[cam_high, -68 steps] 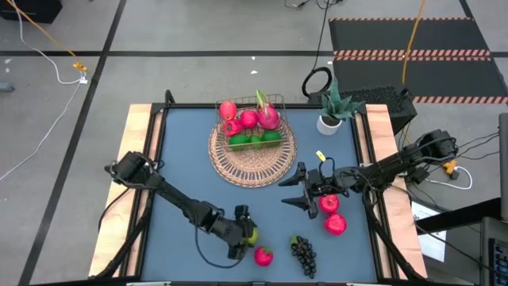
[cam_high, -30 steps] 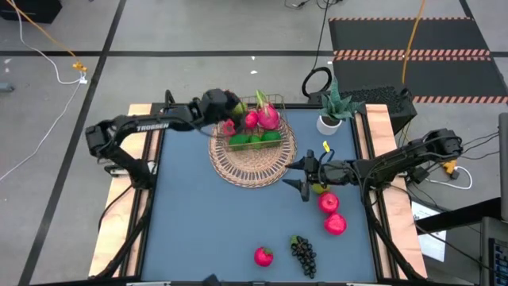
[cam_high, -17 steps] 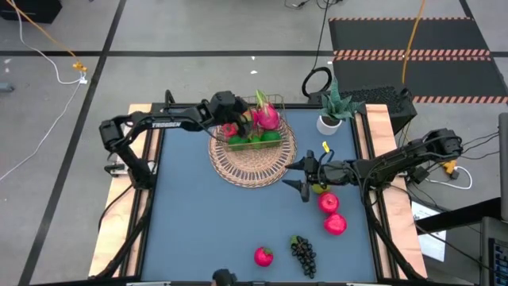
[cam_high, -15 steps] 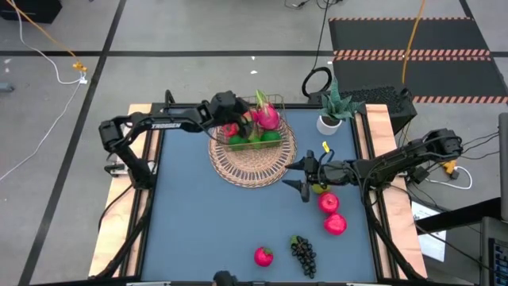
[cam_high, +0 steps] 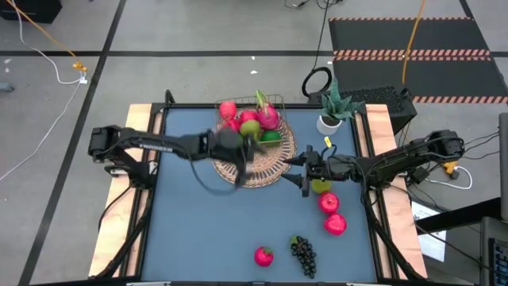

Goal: Build produce basket
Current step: Put the red tomato into the gold wire basket, then put the green pear into the gold wire basket

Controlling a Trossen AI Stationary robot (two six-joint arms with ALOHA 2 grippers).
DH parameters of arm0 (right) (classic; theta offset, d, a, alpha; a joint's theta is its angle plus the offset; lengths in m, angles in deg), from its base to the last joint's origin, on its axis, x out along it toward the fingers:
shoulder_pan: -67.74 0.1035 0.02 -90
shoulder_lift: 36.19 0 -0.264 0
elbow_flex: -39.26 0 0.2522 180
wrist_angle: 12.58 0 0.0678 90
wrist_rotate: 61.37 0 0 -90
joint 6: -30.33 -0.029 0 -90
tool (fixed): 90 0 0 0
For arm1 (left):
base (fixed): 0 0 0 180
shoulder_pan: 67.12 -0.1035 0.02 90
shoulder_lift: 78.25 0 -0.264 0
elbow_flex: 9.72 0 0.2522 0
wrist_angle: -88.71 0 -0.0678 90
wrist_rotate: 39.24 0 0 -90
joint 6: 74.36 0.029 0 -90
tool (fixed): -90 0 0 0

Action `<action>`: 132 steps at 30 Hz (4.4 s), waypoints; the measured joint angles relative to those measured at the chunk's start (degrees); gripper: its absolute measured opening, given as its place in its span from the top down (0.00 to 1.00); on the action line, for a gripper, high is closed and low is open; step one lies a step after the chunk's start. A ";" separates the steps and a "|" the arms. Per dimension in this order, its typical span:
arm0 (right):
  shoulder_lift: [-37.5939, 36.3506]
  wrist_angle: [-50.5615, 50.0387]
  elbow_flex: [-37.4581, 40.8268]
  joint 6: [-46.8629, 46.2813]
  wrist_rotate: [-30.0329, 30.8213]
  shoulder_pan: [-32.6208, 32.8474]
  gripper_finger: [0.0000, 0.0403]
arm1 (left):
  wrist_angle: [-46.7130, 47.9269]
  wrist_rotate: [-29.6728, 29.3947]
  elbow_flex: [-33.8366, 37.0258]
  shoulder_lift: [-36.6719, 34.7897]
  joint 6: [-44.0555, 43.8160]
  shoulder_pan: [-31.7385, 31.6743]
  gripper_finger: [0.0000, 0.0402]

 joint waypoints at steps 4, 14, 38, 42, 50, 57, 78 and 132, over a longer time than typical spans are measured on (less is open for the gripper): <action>-1.63 -0.66 -0.02 0.57 -1.46 -0.51 0.34 | 0.11 -0.03 0.02 2.49 -2.26 9.37 0.14; -2.71 -0.97 -0.04 -6.30 -2.79 0.07 0.34 | -23.50 -2.14 0.02 18.30 -2.82 29.52 0.14; -2.67 0.63 -0.04 -3.93 -6.88 4.06 0.34 | -32.64 -14.72 0.02 33.42 -5.74 35.52 0.33; -2.67 0.04 -0.04 -3.50 -6.67 3.23 0.34 | -30.85 -14.78 0.00 32.89 -5.87 34.78 0.34; -2.67 -0.71 -0.04 -7.40 0.65 2.97 0.34 | -10.30 -19.81 -0.06 15.35 -11.55 30.62 0.32; -2.64 -0.60 -0.04 -10.14 0.52 3.30 0.34 | 7.83 -40.09 -0.05 -2.78 -12.15 24.18 0.26; -2.62 5.27 -0.04 -7.13 0.51 3.35 0.34 | 33.00 -23.01 0.03 -6.77 -17.51 -17.81 0.29; -32.73 -22.91 -7.23 13.58 -8.38 2.37 0.34 | -20.67 -0.66 -40.16 49.35 -11.39 1.74 0.20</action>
